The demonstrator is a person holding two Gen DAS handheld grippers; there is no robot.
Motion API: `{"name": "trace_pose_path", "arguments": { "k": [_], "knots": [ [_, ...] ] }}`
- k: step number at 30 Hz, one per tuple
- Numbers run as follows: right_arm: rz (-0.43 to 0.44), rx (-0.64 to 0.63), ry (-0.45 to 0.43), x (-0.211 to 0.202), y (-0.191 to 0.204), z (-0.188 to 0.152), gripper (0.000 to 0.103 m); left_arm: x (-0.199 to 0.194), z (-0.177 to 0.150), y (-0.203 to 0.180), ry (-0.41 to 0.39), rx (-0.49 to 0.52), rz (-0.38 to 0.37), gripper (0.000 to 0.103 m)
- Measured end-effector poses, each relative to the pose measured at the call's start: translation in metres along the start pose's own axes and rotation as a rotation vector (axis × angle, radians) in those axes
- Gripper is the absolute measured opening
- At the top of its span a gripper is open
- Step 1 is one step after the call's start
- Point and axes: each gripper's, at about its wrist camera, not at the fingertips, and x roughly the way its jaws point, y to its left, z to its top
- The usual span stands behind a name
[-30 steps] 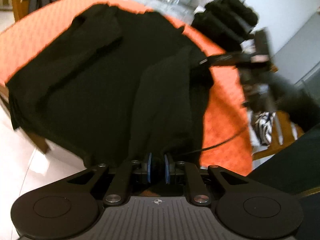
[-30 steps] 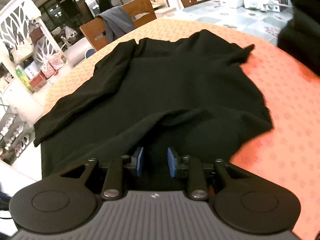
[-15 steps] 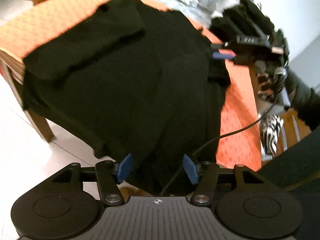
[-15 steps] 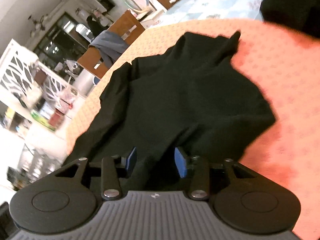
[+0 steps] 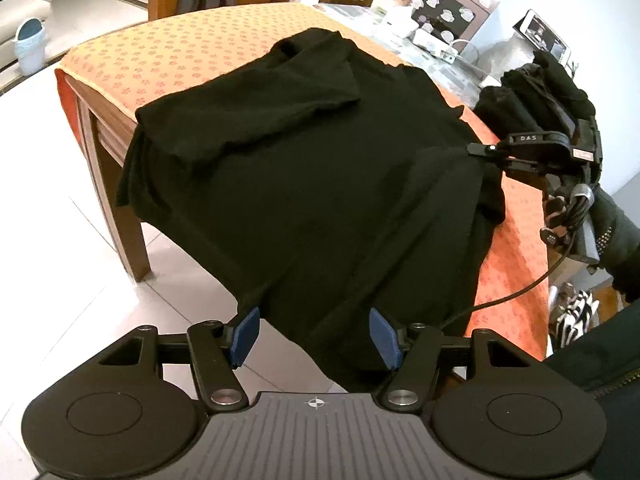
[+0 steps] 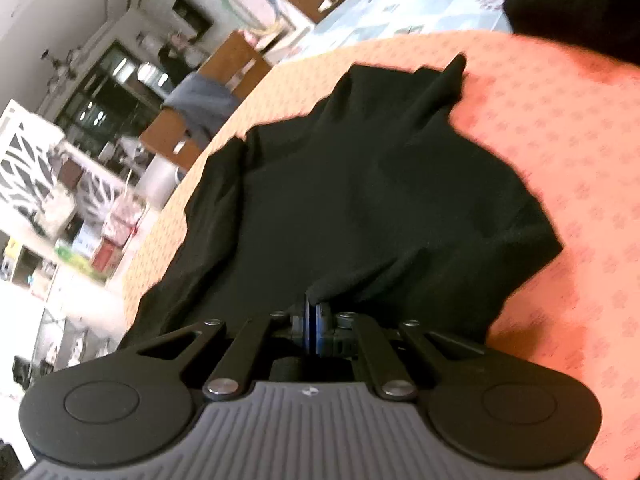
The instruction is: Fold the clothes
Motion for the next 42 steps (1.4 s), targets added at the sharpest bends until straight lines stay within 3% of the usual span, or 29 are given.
{"name": "trace_pose_path", "arguments": {
  "k": [5,9,11,12,13,17,21,25,28,33,38,42],
  "knots": [
    [-0.088,-0.057,-0.03,0.004,-0.006,0.003,0.004,-0.005,0.002,-0.002,-0.03,-0.01,0.006,0.065],
    [-0.095,-0.059,-0.011,-0.003,-0.008,0.001,0.011,-0.01,0.0,-0.01,-0.048,-0.005,0.009,0.067],
    [-0.102,-0.088,-0.005,-0.013,-0.003,-0.001,0.024,-0.013,-0.002,-0.011,-0.056,-0.011,0.017,0.068],
    [-0.117,-0.123,-0.005,-0.021,0.002,-0.002,0.044,-0.014,-0.003,-0.011,-0.058,-0.017,0.023,0.069],
    [-0.134,-0.177,-0.004,-0.027,0.011,-0.004,0.053,-0.016,-0.003,-0.012,-0.06,-0.024,0.028,0.069],
    [-0.145,-0.403,-0.031,-0.035,0.047,-0.019,0.053,-0.022,-0.005,-0.019,-0.096,-0.044,0.039,0.077],
    [-0.102,-0.563,-0.035,-0.011,0.066,-0.033,0.053,-0.026,-0.006,-0.03,-0.138,-0.058,0.047,0.085],
    [-0.146,-0.596,0.008,0.02,0.055,-0.041,0.053,-0.031,-0.009,-0.043,-0.189,-0.033,0.057,0.091],
    [-0.131,-0.611,0.013,0.027,0.044,-0.045,0.053,-0.038,-0.015,-0.053,-0.246,-0.013,0.08,0.094],
    [-0.087,-0.604,-0.011,-0.002,0.054,-0.04,0.054,-0.052,-0.035,-0.072,-0.341,-0.035,0.13,0.103],
    [-0.044,-0.628,-0.048,-0.052,0.051,-0.039,0.058,-0.059,-0.068,-0.099,-0.408,-0.077,0.185,0.103],
    [-0.009,-0.65,-0.053,-0.096,0.04,-0.04,0.066,-0.064,-0.099,-0.123,-0.444,-0.151,0.234,0.103]
  ]
}}
